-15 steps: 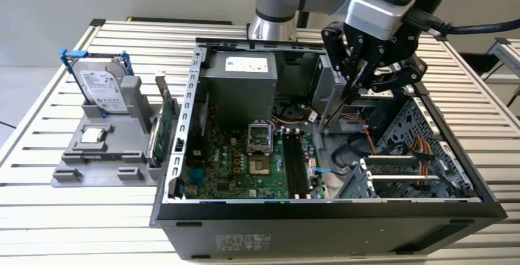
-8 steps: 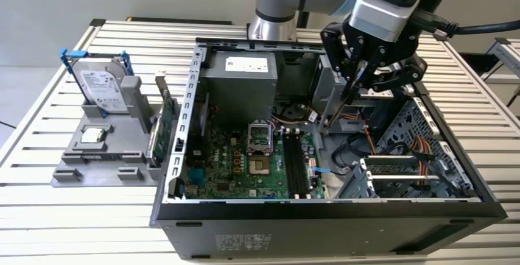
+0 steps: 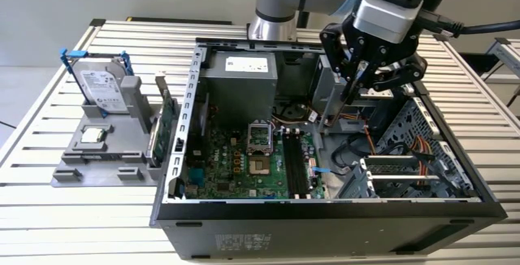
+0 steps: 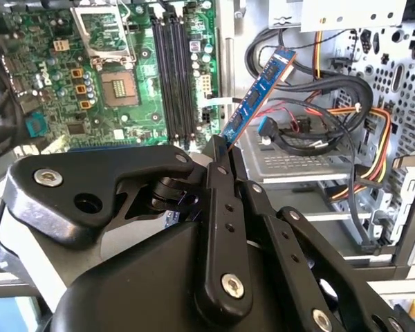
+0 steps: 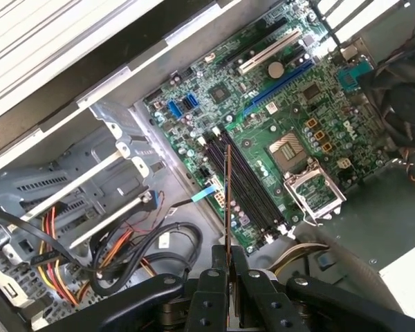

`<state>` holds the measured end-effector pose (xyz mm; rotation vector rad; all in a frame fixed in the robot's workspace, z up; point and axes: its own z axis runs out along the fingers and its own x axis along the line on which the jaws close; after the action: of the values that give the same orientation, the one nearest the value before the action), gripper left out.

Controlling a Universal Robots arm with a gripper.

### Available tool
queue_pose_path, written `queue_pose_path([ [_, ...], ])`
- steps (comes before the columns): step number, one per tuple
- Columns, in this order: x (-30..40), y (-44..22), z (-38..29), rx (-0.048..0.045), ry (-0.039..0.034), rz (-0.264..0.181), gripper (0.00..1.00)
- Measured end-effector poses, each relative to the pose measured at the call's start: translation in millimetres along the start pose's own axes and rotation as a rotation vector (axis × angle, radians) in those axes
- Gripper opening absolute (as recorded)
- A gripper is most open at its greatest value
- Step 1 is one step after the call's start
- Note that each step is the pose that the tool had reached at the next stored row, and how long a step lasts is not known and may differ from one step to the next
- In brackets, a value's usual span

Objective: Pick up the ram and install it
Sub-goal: 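Insert the ram into the slot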

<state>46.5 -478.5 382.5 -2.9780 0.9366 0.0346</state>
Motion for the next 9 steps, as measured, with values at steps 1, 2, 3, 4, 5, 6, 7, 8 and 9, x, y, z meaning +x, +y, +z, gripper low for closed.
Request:
queue_pose_path([
  [1, 0.0, 0.0, 0.0, -0.0002, -0.0001, -0.008, 0.00],
  [2, 0.0, 0.0, 0.1, -0.0003, -0.0002, -0.016, 0.00],
  [3, 0.0, 0.0, 0.1, -0.0004, -0.0004, -0.023, 0.00],
  [4, 0.0, 0.0, 0.1, -0.0006, -0.0005, -0.032, 0.00],
  [5, 0.0, 0.0, 0.1, -0.0008, -0.0006, -0.040, 0.00],
  [6, 0.0, 0.1, 0.1, -0.0010, -0.0007, -0.048, 0.00],
  [7, 0.0, 0.0, 0.2, -0.0012, -0.0008, -0.056, 0.00],
  [8, 0.0, 0.1, 0.1, -0.0014, -0.0009, -0.063, 0.00],
  [9, 0.0, 0.1, 0.1, -0.0016, -0.0010, -0.071, 0.00],
])
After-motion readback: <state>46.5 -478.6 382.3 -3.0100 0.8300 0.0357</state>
